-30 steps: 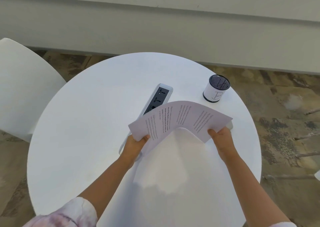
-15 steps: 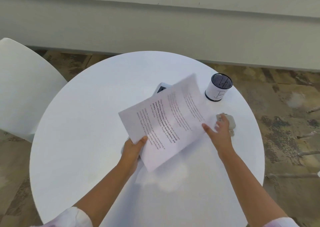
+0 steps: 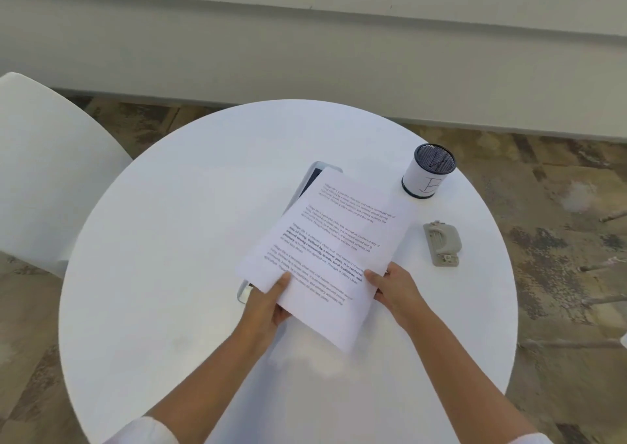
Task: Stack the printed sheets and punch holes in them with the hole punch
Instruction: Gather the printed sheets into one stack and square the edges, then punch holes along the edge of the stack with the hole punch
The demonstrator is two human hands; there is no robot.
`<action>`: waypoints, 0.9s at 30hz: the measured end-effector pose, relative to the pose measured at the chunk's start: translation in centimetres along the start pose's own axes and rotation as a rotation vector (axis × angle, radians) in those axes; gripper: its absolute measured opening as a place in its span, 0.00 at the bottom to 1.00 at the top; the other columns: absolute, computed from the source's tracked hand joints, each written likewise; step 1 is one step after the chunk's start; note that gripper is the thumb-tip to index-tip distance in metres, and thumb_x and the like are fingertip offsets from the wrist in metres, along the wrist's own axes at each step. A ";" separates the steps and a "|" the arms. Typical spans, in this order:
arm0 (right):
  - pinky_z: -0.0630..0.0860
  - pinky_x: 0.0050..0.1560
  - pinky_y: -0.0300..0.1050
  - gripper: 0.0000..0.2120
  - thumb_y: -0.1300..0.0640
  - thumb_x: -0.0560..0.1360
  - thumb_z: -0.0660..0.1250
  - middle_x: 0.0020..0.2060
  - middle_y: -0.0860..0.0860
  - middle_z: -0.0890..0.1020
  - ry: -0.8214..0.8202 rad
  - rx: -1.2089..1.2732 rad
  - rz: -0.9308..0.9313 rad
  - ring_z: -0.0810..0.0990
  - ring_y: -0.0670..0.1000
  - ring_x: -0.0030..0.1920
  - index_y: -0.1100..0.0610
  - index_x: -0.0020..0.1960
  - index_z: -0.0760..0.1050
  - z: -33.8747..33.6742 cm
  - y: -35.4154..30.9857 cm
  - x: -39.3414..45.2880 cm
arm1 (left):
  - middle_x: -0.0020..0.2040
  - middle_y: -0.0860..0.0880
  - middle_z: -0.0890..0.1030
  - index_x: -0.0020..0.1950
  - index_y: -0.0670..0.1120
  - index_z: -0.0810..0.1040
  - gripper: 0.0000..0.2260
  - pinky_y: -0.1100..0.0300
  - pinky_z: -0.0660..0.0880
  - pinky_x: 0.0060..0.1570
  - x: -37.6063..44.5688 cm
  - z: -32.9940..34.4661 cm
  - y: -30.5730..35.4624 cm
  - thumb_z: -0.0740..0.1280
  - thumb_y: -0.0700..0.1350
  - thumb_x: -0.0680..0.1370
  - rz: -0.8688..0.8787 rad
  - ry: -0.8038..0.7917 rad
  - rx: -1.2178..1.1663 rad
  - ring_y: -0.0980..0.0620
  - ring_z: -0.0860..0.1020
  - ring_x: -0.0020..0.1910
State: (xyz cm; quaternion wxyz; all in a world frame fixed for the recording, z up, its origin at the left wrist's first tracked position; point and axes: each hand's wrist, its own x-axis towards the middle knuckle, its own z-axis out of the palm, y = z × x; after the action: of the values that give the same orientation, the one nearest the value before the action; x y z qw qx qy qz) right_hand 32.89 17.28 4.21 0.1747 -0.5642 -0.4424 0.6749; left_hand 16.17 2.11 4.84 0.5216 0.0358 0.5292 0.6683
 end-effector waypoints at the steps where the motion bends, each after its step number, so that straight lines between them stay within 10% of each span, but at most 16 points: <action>1: 0.78 0.56 0.57 0.08 0.64 0.74 0.67 0.54 0.63 0.80 -0.013 -0.031 0.002 0.80 0.61 0.55 0.61 0.52 0.74 -0.4 0.0 0.2 | 0.49 0.49 0.84 0.62 0.45 0.74 0.21 0.58 0.78 0.33 0.2 -0.6 0.9 0.70 0.49 0.71 -0.019 -0.014 -0.010 0.51 0.82 0.44; 5: 0.81 0.47 0.46 0.13 0.65 0.75 0.65 0.54 0.58 0.81 -0.106 -0.024 -0.005 0.82 0.55 0.51 0.61 0.59 0.73 -2.0 -0.5 0.1 | 0.41 0.42 0.82 0.56 0.43 0.80 0.32 0.57 0.72 0.30 2.0 -3.2 4.6 0.75 0.63 0.60 -0.177 -0.218 0.026 0.45 0.78 0.31; 12: 0.81 0.47 0.44 0.14 0.63 0.75 0.66 0.54 0.53 0.83 -0.260 -0.107 -0.030 0.83 0.52 0.52 0.59 0.60 0.74 -2.9 -1.4 0.2 | 0.41 0.47 0.84 0.57 0.43 0.77 0.19 0.65 0.75 0.30 3.3 -1.9 7.1 0.63 0.55 0.75 -0.272 -0.220 0.477 0.53 0.81 0.33; 15: 0.81 0.45 0.44 0.13 0.63 0.75 0.66 0.53 0.54 0.83 -0.262 -0.086 -0.031 0.83 0.52 0.50 0.60 0.60 0.75 -2.5 -1.7 0.5 | 0.50 0.43 0.84 0.59 0.40 0.77 0.19 0.59 0.78 0.38 3.7 -0.5 6.1 0.67 0.52 0.74 -0.211 -0.154 0.414 0.47 0.83 0.45; 21: 0.80 0.42 0.42 0.13 0.62 0.75 0.66 0.53 0.54 0.83 -0.266 -0.112 -0.019 0.83 0.51 0.48 0.59 0.59 0.74 -2.7 -1.8 1.1 | 0.46 0.44 0.83 0.57 0.40 0.77 0.10 0.58 0.79 0.32 4.3 0.2 4.4 0.65 0.42 0.77 -0.141 -0.020 0.337 0.51 0.83 0.35; 27: 0.77 0.42 0.46 0.17 0.54 0.76 0.65 0.49 0.55 0.78 0.245 -0.201 -0.212 0.77 0.51 0.43 0.60 0.61 0.69 -3.2 -2.2 2.3 | 0.40 0.46 0.85 0.52 0.42 0.78 0.07 0.56 0.79 0.33 4.8 0.1 2.8 0.66 0.42 0.76 -0.118 0.024 0.259 0.49 0.83 0.36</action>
State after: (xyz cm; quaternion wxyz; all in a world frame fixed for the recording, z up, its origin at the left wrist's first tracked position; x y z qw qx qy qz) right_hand 34.50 21.45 4.62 0.2403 -0.6069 -0.5399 0.5315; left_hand 12.24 6.01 4.54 0.5446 0.0638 0.6182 0.5631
